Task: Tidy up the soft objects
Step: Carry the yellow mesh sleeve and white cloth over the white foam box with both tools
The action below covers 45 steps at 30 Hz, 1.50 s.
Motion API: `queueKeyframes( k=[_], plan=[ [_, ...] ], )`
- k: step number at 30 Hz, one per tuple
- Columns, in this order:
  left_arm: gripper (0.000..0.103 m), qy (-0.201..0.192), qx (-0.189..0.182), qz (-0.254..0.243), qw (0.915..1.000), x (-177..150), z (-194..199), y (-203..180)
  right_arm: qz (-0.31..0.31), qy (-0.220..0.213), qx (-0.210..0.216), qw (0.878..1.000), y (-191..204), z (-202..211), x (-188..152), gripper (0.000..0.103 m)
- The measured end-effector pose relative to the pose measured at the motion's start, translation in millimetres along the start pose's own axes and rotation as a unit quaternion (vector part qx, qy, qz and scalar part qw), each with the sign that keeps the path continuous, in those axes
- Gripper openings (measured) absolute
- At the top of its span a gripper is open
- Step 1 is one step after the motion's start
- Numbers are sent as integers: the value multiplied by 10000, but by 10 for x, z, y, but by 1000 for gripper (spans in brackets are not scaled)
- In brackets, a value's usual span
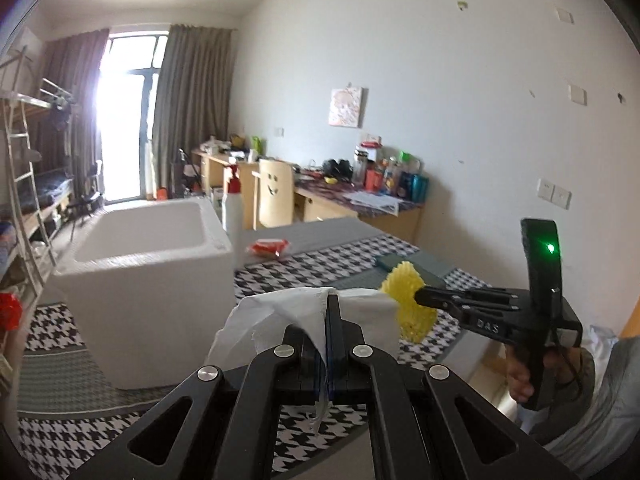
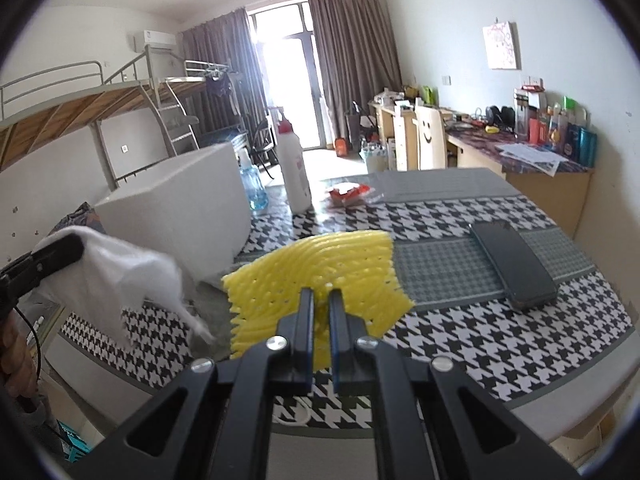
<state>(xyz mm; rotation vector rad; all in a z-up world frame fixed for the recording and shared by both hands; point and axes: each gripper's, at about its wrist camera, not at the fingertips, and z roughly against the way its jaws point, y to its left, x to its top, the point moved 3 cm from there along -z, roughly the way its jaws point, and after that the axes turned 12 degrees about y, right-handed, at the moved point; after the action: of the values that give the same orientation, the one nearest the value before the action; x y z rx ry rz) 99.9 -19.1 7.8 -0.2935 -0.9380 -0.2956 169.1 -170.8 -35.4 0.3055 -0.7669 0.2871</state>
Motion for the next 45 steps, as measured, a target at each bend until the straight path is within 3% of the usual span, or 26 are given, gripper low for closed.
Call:
queueKeyframes(
  k=[13, 29, 41, 45],
  plan=[
    [1, -396, 493, 226, 9977, 209, 225, 111, 232, -423, 210, 9986, 202, 172, 211, 8],
    [1, -580, 1035, 215, 9927, 529, 350, 109, 415, -767, 252, 9959, 413, 351, 435, 9],
    [1, -728, 1158, 212, 9904, 716, 422, 132, 489, -926, 343, 9939, 503, 426, 597, 9],
    [1, -808, 1350, 206, 9873, 803, 473, 129, 503, -962, 372, 9934, 521, 439, 653, 8]
  ],
)
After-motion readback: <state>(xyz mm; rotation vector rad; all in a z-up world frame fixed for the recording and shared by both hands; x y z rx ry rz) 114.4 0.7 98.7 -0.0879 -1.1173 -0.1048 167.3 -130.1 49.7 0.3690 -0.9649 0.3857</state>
